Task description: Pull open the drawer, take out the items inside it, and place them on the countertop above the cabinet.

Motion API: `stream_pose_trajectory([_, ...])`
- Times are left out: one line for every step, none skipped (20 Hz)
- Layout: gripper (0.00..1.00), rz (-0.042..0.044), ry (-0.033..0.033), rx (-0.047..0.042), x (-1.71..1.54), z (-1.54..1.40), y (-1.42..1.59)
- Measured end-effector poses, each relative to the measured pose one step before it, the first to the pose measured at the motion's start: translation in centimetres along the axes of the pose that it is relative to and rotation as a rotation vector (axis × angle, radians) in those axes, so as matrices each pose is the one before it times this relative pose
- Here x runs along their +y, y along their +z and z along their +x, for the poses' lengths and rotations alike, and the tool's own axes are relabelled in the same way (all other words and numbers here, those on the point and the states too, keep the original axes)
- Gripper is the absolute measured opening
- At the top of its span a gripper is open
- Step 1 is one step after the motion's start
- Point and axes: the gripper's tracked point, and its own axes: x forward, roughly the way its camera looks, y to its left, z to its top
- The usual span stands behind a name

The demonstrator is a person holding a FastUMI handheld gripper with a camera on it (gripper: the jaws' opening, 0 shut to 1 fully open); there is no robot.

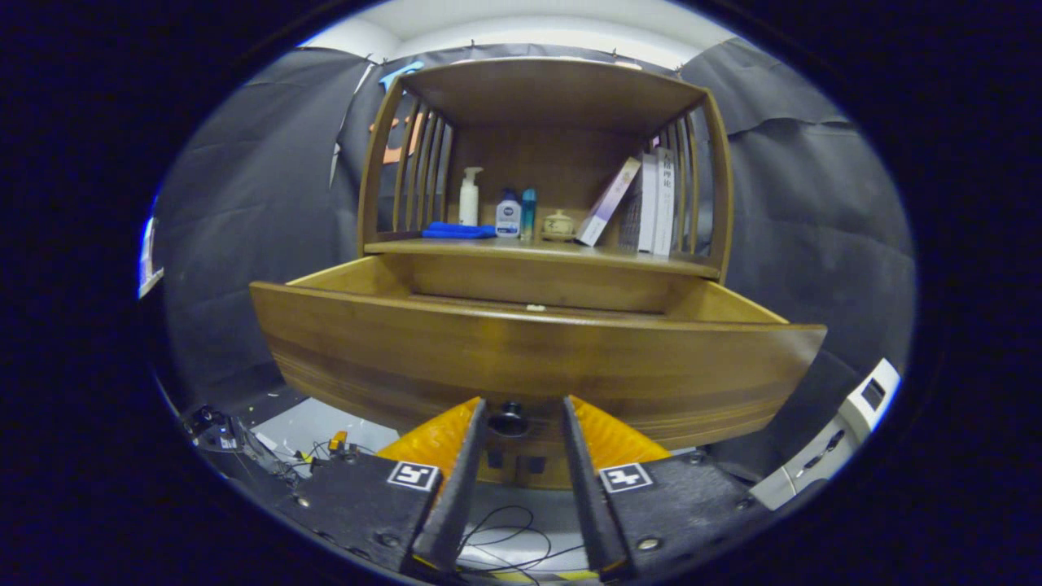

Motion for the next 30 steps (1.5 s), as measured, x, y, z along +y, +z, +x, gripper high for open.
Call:
stream_pose_trajectory([0.66,0.01014,0.00636,-0.01301,-0.038,-0.358,0.753])
stream_pose_trajectory([0.74,0.01316,0.00680,-0.01706,-0.183,-0.544,0.966])
stream_pose_trajectory([0.82,0.01014,0.00332,-0.01048,-0.149,-0.348,1.004])
stream_pose_trajectory([0.89,0.00822,0.00462,-0.01381,-0.205,-0.364,0.950])
stream_pose_trajectory([0.98,0.00498,0.01526,-0.01455,0.201,-0.304,1.194])
stream_pose_trajectory([0.99,0.00658,0.00533,-0.01017,-0.092,-0.263,0.958])
stream_pose_trajectory([1.00,0.00508,-0.00102,-0.01169,-0.205,-0.160,1.175])
stream_pose_trajectory([1.00,0.00022,0.00053,-0.01138,-0.165,-0.018,1.294])
stream_pose_trajectory([1.00,0.00210,0.00402,-0.00936,-0.056,0.059,1.547])
stream_pose_trajectory([1.00,0.00346,-0.00323,-0.00726,-0.194,0.142,1.192])
stream_pose_trajectory([1.00,0.00176,-0.00922,-0.00933,-0.331,0.302,1.645])
stream_pose_trajectory([1.00,0.00043,-0.00355,-0.01492,-0.210,0.493,1.577])
stream_pose_trajectory([1.00,0.00504,0.00076,-0.01391,-0.164,0.551,1.637])
stream_pose_trajectory([1.00,0.01174,0.00042,-0.00656,-0.166,0.544,1.325])
stream_pose_trajectory([1.00,0.01847,-0.00127,0.00127,-0.200,0.756,1.361])
stream_pose_trajectory([1.00,0.01467,0.00213,0.00332,-0.121,0.790,1.157])
stream_pose_trajectory([1.00,0.01554,0.00577,0.01716,-0.057,0.838,0.874])
stream_pose_trajectory([1.00,0.01637,0.00553,0.02079,0.000,0.927,0.728])
stream_pose_trajectory([1.00,0.01663,-0.00985,0.02368,-0.235,1.021,0.761])
stream_pose_trajectory([1.00,0.00603,-0.00957,0.03414,-0.316,1.036,0.298])
stream_pose_trajectory([1.00,-0.00413,-0.01439,0.03879,-0.146,1.183,0.194])
stream_pose_trajectory([0.99,-0.01433,-0.01203,0.04138,-0.074,1.283,-0.106])
stream_pose_trajectory([0.98,-0.02279,-0.00754,0.06041,0.081,1.207,-0.640])
stream_pose_trajectory([0.99,-0.01998,-0.00066,0.05609,0.254,1.289,-0.602])
stream_pose_trajectory([0.98,-0.00721,0.00256,0.05990,0.343,1.367,-0.713])
stream_pose_trajectory([0.98,-0.00080,0.00991,0.07274,0.611,1.260,-1.078])
stream_pose_trajectory([0.98,0.00813,0.01266,0.07542,0.562,1.189,-1.026])
stream_pose_trajectory([0.98,0.00393,0.01952,0.06095,0.527,1.129,-0.782])
stream_pose_trajectory([0.98,0.00390,-0.00296,0.04410,0.183,1.139,-0.475])
stream_pose_trajectory([0.98,-0.00219,-0.01163,0.03511,-0.053,1.337,-0.358])
